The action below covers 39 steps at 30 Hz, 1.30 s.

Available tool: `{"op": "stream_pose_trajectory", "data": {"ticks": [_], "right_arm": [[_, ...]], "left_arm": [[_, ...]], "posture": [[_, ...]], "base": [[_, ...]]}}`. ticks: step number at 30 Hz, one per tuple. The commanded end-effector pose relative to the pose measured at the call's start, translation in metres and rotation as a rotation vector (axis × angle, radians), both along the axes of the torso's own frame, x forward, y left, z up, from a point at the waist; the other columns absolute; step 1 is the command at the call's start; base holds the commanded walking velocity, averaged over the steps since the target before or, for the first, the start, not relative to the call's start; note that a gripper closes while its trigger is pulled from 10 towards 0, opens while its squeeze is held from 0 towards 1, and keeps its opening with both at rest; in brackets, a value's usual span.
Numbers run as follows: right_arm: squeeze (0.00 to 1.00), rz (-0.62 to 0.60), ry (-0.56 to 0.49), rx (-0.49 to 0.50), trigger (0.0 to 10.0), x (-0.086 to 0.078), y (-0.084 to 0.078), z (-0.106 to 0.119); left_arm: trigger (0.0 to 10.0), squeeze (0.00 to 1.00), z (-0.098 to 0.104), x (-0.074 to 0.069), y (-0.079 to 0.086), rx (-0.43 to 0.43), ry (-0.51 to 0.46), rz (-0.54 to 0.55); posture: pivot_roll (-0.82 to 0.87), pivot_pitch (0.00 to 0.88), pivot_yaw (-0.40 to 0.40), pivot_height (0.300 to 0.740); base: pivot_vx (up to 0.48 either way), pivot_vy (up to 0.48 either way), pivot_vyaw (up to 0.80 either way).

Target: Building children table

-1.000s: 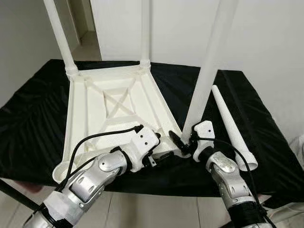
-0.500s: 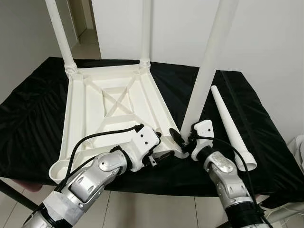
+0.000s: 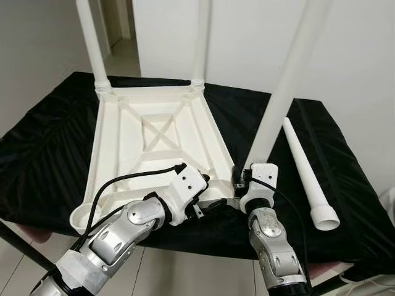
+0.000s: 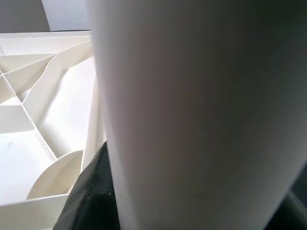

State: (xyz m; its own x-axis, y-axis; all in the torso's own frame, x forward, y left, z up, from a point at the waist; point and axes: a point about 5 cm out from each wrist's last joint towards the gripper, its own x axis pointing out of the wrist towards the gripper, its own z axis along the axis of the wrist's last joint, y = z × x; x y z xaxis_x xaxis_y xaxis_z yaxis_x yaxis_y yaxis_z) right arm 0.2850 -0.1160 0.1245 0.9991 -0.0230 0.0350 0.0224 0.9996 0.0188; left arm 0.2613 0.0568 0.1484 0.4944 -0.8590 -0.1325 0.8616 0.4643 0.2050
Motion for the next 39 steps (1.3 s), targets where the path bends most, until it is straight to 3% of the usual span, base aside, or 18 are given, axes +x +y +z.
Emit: {"op": "stream_pose_trajectory", "data": {"ticks": [1, 7, 8, 9, 17, 18, 19, 26, 28, 35, 39], "right_arm": [[0.0, -0.036, 0.069, 0.028, 10.0, -0.006, 0.004, -0.013], [0.0, -0.055, 0.083, 0.021, 10.0, -0.006, -0.001, -0.014], [0.86, -0.055, 0.079, 0.027, 10.0, -0.006, 0.0, -0.013], [1.0, -0.046, 0.068, 0.033, 10.0, -0.006, 0.001, -0.011], [1.0, 0.034, 0.011, 0.036, 10.0, 0.002, -0.004, -0.002], [0.68, 0.073, 0.006, 0.03, 10.0, 0.004, -0.004, -0.001], [0.0, 0.113, 0.003, 0.014, 10.0, 0.005, -0.004, 0.0], [0.0, 0.316, 0.003, -0.044, 10.0, 0.013, -0.01, 0.002], [0.0, 0.427, -0.008, -0.098, 10.0, 0.018, -0.01, 0.005], [0.0, 0.561, -0.007, -0.137, 10.0, 0.03, -0.015, 0.01], [0.0, 0.57, -0.007, -0.154, 10.0, 0.031, -0.016, 0.01]], "left_arm": [[10.0, 0.0, -0.004, -0.009, -0.004, 0.026, 0.049, -0.171], [10.0, 0.0, -0.005, -0.009, -0.003, 0.031, 0.047, -0.169], [10.0, 0.0, -0.005, -0.008, -0.003, 0.031, 0.045, -0.168], [10.0, 0.0, -0.005, -0.008, -0.002, 0.032, 0.043, -0.167], [10.0, 0.0, -0.004, -0.007, -0.002, 0.034, 0.038, -0.166], [10.0, 0.0, -0.004, -0.007, -0.002, 0.034, 0.037, -0.167], [10.0, 0.0, -0.004, -0.007, -0.002, 0.034, 0.037, -0.167], [10.0, 0.0, -0.002, -0.007, -0.003, 0.033, 0.033, -0.178], [10.0, 0.0, -0.001, -0.006, -0.004, 0.034, 0.03, -0.181], [10.0, 0.0, 0.002, -0.004, -0.005, 0.029, 0.021, -0.182], [10.0, 0.0, 0.002, -0.005, -0.006, 0.028, 0.021, -0.183]], "posture": [[-0.03, 0.0, -0.062, 0.74], [-0.04, 0.0, -0.063, 0.74], [-0.04, 0.0, -0.063, 0.74], [-0.04, 0.0, -0.063, 0.74], [-0.04, 0.0, -0.059, 0.74], [-0.04, 0.0, -0.057, 0.74], [-0.04, 0.0, -0.052, 0.74], [-0.04, 0.0, -0.045, 0.74], [-0.04, 0.0, -0.044, 0.74], [-0.04, 0.0, -0.043, 0.74], [-0.04, 0.0, -0.043, 0.74]], "base": [[0.0, 0.0, 0.0], [0.0, 0.0, 0.0], [0.0, 0.0, 0.0], [0.0, 0.0, 0.0], [0.0, 0.0, 0.0], [0.0, 0.0, 0.0], [0.0, 0.0, 0.0], [0.0, 0.0, 0.0], [0.0, 0.0, 0.0], [0.0, 0.0, 0.0], [0.0, 0.0, 0.0]]}}
